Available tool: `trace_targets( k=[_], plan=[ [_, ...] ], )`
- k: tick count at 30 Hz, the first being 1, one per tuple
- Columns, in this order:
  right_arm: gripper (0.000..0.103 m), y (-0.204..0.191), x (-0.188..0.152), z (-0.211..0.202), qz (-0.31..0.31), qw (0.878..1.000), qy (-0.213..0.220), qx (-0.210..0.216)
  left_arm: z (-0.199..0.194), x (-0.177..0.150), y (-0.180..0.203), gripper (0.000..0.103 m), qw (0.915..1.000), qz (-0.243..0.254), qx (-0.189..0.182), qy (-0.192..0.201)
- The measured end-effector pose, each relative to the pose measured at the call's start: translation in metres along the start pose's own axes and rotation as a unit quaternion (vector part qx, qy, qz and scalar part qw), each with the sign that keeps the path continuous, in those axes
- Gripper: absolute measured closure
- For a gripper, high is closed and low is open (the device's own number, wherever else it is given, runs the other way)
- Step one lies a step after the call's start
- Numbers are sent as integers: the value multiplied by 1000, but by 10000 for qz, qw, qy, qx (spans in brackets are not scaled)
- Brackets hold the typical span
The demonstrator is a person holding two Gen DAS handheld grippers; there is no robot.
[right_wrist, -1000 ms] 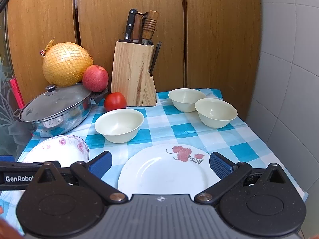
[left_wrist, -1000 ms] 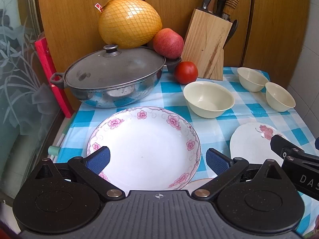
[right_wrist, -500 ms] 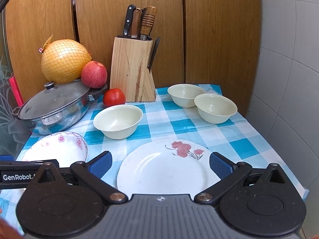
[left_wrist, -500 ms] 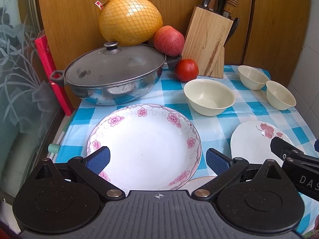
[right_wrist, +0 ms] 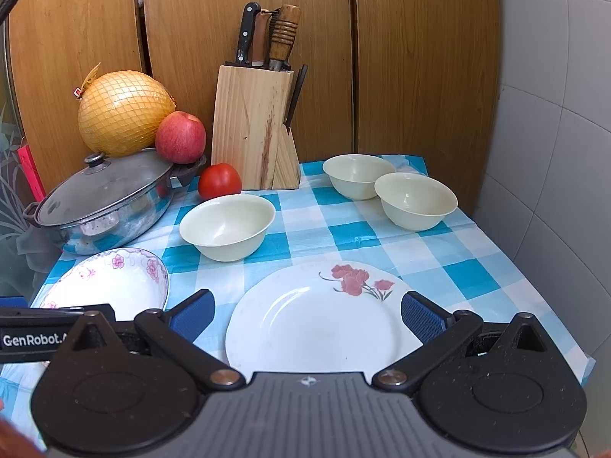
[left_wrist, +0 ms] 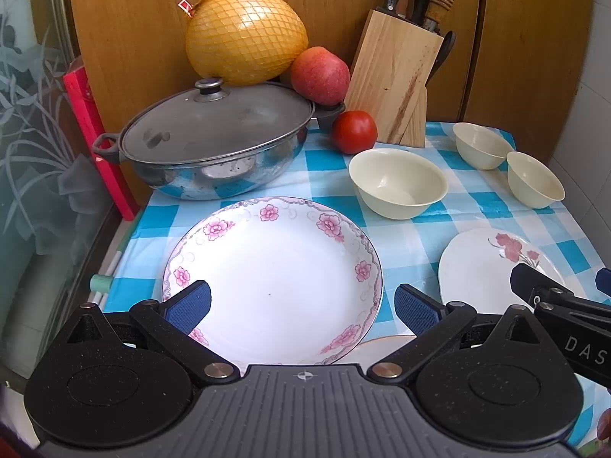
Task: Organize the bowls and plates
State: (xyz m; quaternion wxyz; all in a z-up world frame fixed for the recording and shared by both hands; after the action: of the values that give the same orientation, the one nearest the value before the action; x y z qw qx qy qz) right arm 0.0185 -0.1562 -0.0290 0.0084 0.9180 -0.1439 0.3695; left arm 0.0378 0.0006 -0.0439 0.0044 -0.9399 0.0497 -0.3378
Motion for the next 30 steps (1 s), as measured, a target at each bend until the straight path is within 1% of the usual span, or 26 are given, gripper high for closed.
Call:
trace_targets(
  k=[30],
  plan=[
    [1, 1, -3, 2, 56, 9999, -76, 47, 1, 0, 0, 0, 10000, 30, 7, -19]
  ],
)
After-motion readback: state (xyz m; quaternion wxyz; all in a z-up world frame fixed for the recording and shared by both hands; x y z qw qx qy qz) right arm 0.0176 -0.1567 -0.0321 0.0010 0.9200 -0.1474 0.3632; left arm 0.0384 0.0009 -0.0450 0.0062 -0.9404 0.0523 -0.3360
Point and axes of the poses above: each gripper's, at about its wrist camera, not at the fingertips, and z roughly the way its jaws point, y to its right, x to its top, the point moved 5 cm from there along z, roughly the way its jaws point, and after that the axes turned 4 degrees about -y, right-handed, at the moved point
